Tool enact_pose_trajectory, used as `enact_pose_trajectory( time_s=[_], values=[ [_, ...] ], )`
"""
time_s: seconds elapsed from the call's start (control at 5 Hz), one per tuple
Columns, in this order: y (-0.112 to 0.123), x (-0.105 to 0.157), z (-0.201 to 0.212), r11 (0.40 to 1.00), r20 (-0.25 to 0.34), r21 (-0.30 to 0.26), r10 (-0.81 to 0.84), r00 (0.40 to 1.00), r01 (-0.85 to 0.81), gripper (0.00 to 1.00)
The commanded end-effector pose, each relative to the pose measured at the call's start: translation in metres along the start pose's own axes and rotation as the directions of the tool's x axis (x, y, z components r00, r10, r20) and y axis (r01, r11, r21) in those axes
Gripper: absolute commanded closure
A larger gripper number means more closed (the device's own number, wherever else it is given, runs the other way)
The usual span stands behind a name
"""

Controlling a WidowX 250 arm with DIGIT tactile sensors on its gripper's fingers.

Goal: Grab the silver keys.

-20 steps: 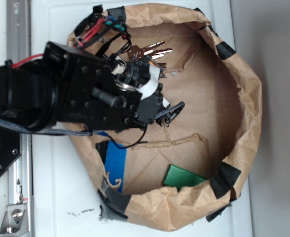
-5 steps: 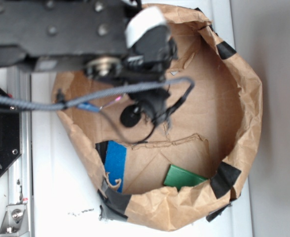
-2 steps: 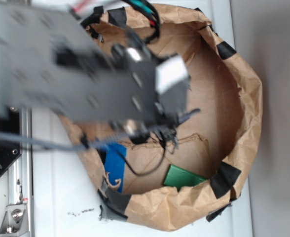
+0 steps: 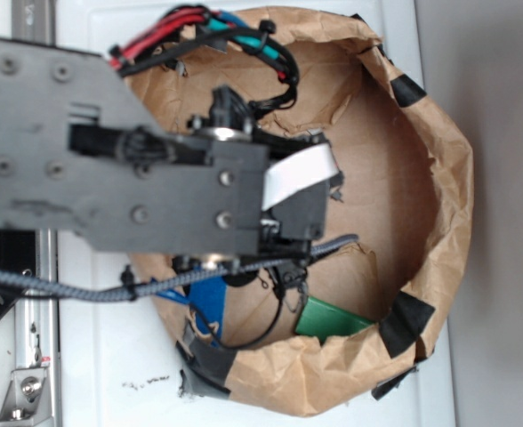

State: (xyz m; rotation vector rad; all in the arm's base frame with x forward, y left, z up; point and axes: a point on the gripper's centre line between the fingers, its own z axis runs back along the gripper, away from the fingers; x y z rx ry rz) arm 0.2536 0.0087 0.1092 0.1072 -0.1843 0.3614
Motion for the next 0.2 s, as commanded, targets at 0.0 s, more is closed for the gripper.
enact_pose_trajectory(
  time_s=[0.0],
  values=[
    [0.0132,0.0184,0.0097,0.999,0.047,-0.010,0.041,0.998,-0.041,1.00]
  ],
)
